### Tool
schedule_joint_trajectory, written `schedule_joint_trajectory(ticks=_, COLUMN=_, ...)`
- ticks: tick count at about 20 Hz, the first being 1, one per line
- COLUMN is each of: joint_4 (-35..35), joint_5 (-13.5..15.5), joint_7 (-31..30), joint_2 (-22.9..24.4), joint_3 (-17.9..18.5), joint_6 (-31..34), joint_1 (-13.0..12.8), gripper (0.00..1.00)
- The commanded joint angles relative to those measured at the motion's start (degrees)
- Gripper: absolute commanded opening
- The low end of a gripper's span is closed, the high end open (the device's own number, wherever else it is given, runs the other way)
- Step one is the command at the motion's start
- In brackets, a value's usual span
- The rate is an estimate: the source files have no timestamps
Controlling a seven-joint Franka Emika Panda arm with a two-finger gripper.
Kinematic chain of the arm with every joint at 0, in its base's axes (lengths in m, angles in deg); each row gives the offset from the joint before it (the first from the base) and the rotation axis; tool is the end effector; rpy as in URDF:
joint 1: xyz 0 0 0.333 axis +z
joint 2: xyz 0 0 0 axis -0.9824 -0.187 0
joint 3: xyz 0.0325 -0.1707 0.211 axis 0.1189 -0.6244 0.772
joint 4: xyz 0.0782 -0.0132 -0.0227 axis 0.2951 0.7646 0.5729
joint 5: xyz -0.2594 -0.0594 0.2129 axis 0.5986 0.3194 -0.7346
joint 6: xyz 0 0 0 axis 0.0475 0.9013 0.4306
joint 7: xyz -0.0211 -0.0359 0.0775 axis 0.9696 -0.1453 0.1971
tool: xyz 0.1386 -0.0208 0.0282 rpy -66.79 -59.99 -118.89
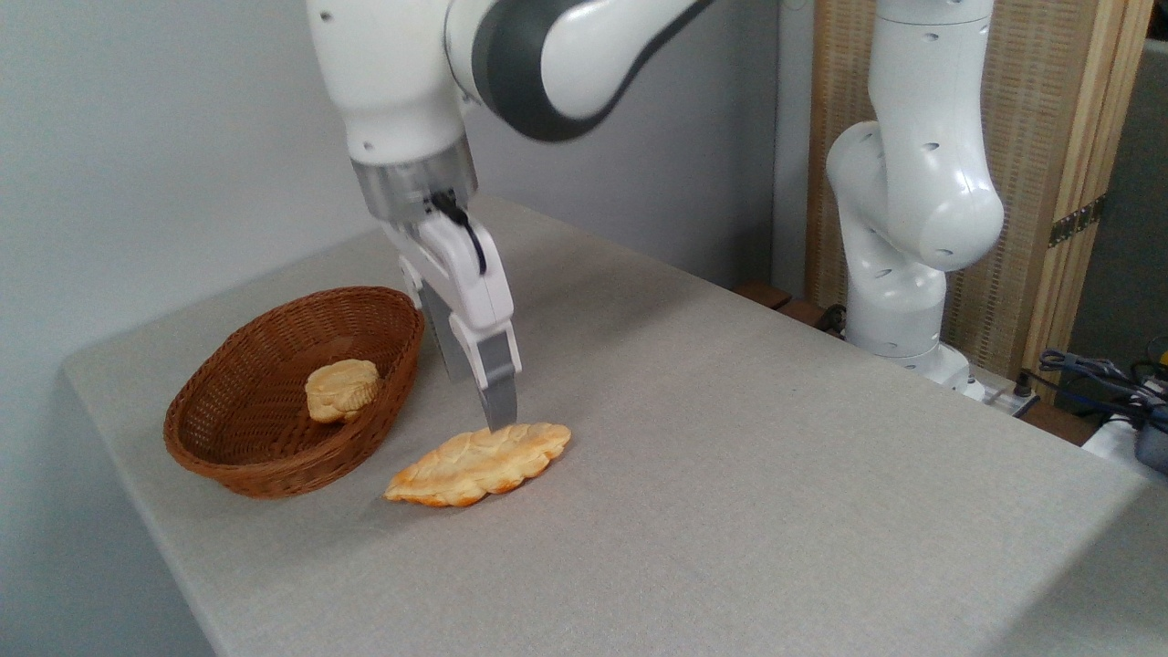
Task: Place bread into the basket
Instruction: 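Lower the open gripper down onto the golden pastry, then close the gripper on the pastry's middle and lift it slightly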
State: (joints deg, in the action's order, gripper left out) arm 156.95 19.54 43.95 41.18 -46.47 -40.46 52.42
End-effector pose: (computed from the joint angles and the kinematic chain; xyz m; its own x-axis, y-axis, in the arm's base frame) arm 0.4911 -0.0789 0.4311 0.5824 -0.8129 0.0001 -0.8121 -0.5818 0.0445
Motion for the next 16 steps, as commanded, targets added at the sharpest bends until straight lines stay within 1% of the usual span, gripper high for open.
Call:
schedule_joint_trajectory(ticks=1, joint_4=7.2, joint_5=0.2, joint_7=1.7, joint_2=1.8, joint_3=0.3, joint_6=-7.7, joint_1=-0.4, gripper=1.00)
schedule_joint_trajectory(ticks=3, joint_4=9.7, joint_5=0.2, joint_7=3.3, joint_2=1.7, joint_3=0.3, joint_6=-10.9, joint_1=-0.4, gripper=1.00)
schedule_joint_trajectory(ticks=5, joint_4=11.0, joint_5=0.2, joint_7=4.9, joint_2=1.4, joint_3=0.3, joint_6=-12.8, joint_1=-0.4, gripper=1.00)
schedule_joint_trajectory(ticks=10, joint_4=11.2, joint_5=0.3, joint_7=5.1, joint_2=0.0, joint_3=0.2, joint_6=-13.8, joint_1=-0.4, gripper=1.00)
schedule_joint_trajectory(ticks=12, joint_4=11.2, joint_5=0.3, joint_7=5.0, joint_2=-1.1, joint_3=0.2, joint_6=-14.3, joint_1=-1.6, gripper=1.00)
schedule_joint_trajectory(ticks=14, joint_4=11.2, joint_5=0.3, joint_7=5.0, joint_2=-1.6, joint_3=0.2, joint_6=-14.4, joint_1=-1.6, gripper=1.00)
schedule_joint_trajectory(ticks=15, joint_4=11.1, joint_5=0.3, joint_7=5.0, joint_2=-1.8, joint_3=0.2, joint_6=-14.4, joint_1=-1.6, gripper=0.98)
schedule_joint_trajectory(ticks=16, joint_4=11.1, joint_5=0.3, joint_7=5.1, joint_2=-1.9, joint_3=0.2, joint_6=-14.5, joint_1=-1.7, gripper=0.83)
